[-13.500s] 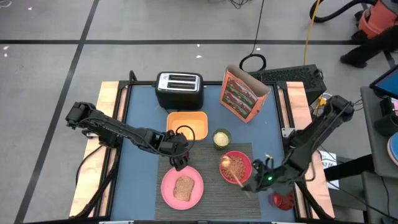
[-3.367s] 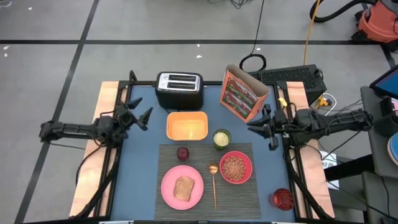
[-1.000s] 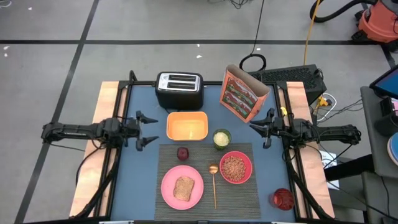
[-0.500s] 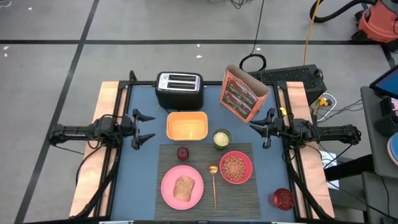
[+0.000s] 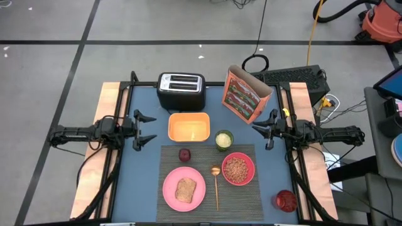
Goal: Arrange a breakfast setting
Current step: Return to Home Position
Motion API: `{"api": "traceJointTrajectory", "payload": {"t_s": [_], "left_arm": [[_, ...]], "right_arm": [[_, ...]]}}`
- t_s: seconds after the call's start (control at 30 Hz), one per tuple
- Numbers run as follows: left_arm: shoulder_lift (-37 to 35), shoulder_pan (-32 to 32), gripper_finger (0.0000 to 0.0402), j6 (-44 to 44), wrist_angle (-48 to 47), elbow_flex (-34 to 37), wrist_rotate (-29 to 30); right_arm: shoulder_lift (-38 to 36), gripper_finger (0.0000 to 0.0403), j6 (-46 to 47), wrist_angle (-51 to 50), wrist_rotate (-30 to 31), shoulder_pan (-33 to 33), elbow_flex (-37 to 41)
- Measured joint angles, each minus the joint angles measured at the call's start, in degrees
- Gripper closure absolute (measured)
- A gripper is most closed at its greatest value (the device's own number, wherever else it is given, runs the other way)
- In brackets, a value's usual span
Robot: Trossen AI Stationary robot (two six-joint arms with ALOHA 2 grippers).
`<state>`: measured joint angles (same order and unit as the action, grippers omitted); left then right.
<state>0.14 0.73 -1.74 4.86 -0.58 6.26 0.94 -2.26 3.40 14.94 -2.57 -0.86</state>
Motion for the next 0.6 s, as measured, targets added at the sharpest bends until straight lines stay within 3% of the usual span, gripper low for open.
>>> {"api": "traceJointTrajectory", "payload": {"t_s": [0.6], "left_arm": [[0.22,0.00,0.0014,0.00,-0.28,0.00,0.00]], "right_arm": [[-0.01,0.0339,0.02,1.97,0.02,0.00,0.00]]}}
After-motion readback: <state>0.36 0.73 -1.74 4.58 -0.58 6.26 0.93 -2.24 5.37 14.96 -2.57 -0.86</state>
